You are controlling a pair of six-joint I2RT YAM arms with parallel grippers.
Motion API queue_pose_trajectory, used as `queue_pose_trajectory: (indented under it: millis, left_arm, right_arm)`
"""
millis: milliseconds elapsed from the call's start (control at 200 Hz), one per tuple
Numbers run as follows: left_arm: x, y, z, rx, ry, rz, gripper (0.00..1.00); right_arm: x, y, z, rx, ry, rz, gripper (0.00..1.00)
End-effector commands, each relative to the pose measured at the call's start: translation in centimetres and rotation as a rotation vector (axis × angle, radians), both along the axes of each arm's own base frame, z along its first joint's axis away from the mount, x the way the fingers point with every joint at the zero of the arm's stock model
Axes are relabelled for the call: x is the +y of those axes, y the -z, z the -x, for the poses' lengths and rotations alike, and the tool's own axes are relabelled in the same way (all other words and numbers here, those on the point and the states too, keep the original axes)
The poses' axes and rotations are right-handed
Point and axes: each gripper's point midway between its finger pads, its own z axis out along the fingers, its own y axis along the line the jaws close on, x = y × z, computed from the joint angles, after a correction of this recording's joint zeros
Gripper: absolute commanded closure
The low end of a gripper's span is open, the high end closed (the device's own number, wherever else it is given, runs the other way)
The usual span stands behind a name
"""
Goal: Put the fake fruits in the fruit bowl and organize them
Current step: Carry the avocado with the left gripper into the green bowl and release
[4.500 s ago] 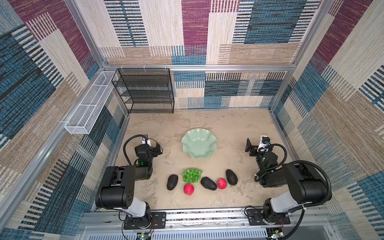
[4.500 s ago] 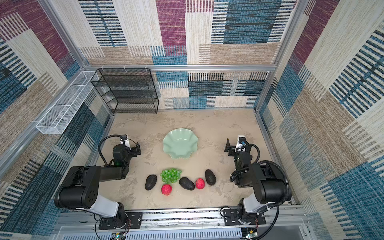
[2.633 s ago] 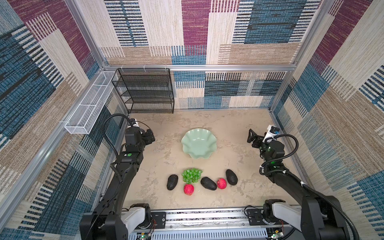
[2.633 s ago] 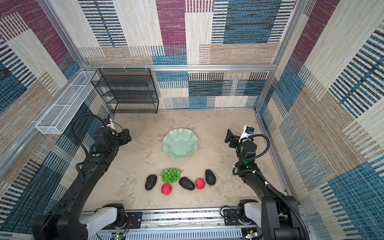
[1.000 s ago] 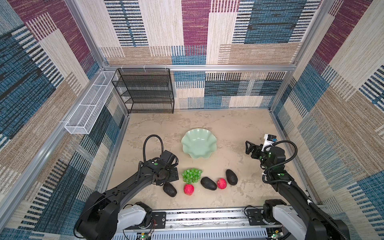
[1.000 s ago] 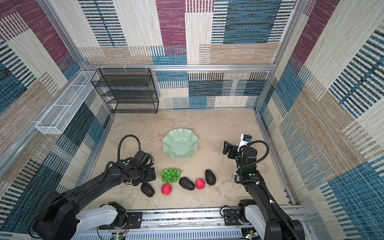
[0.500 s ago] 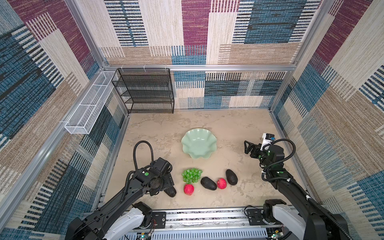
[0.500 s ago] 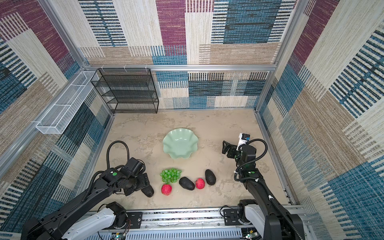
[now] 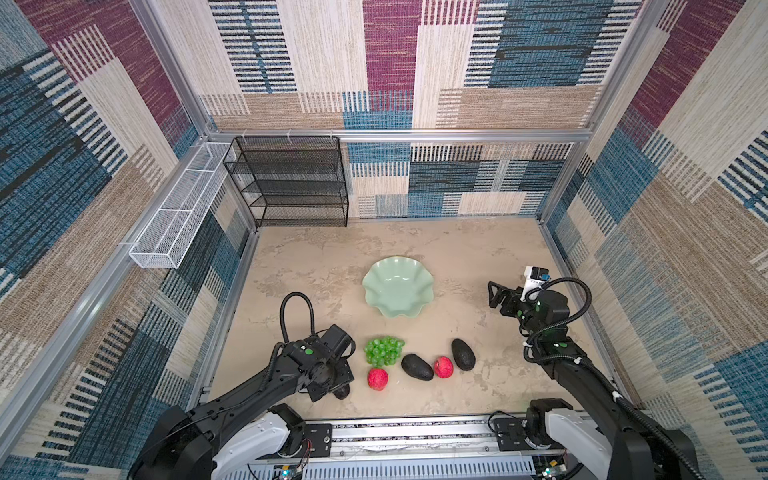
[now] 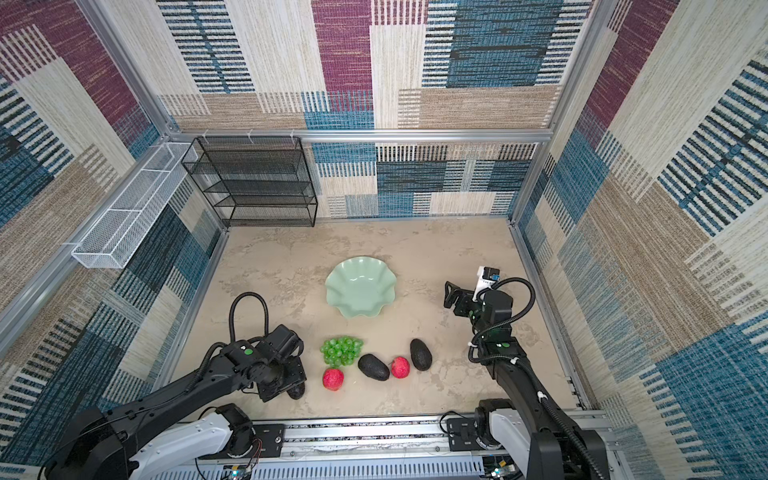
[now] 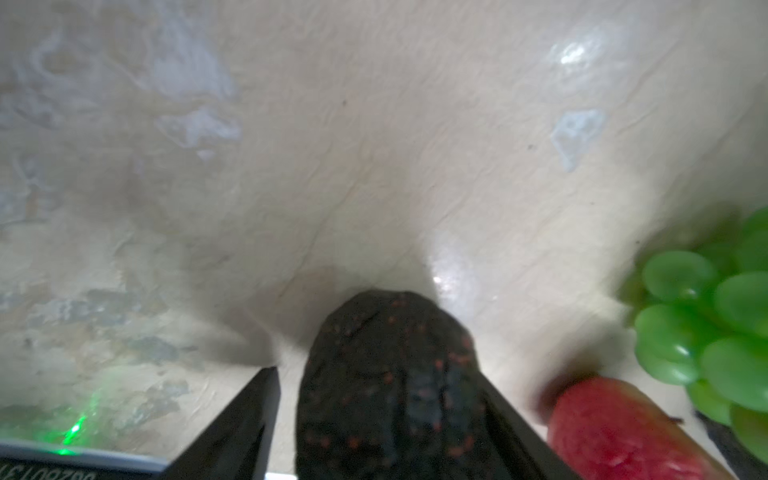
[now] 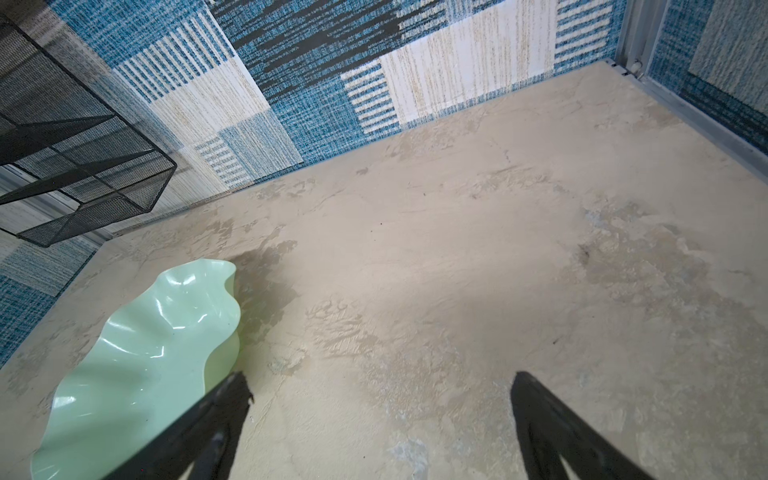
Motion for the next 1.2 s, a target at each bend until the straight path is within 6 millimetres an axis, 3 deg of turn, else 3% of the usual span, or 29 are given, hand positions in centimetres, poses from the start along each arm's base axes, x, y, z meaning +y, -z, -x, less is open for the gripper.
queue_pose_trajectory:
  millis: [0,165,346,466,616,711,832,1007,1192]
  left_arm:
    - [-0.8,-1.0,-1.5,-0.053,0.015,0.013,0.43]
    - [-1.4,-3.9,-3.3,-0.142,0.070,0.020,0.55]
    - [-2.1,-9.0,-5.9,-0.226,0.203,-0.039,0.56]
    - [-3.2,-13.1,-9.3,-0.296,0.284,-0.041,0.56]
    - [-7.2,-17.8,-14.7,-0.374,0.425,0.005,0.55]
    - [-10.3,-17.7,-18.0,-0.352,0.512,0.025,0.55]
    - [-13.2,-15.4,-21.3,-0.296,0.555,0.035,0.55]
    - [-15.1,-10.8,-24.8,-0.227,0.586,-0.011,0.56]
    - [-16.3,-8.0,-27.4,-0.202,0.583,-0.040,0.55]
  right_arm:
    - [0.0,-0.5,0.0,-0.022,-0.004,0.009,0.00]
    - [0.0,-0.2,0.2,-0.017,0.001,0.007,0.00]
    - [0.0,-0.1,0.3,-0.009,0.001,0.006,0.00]
    - [-0.1,-0.2,0.5,-0.008,0.006,0.011,0.00]
    - [-0.1,0.3,0.9,0.007,0.005,0.007,0.00]
    - [0.1,0.5,1.1,0.017,-0.002,-0.005,0.00]
    - [-0.1,0.7,1.6,0.031,0.003,0.002,0.00]
    - [-0.1,0.5,2.1,0.030,0.001,0.001,0.00]
    - [0.1,0.3,2.6,0.031,-0.005,-0.003,0.00]
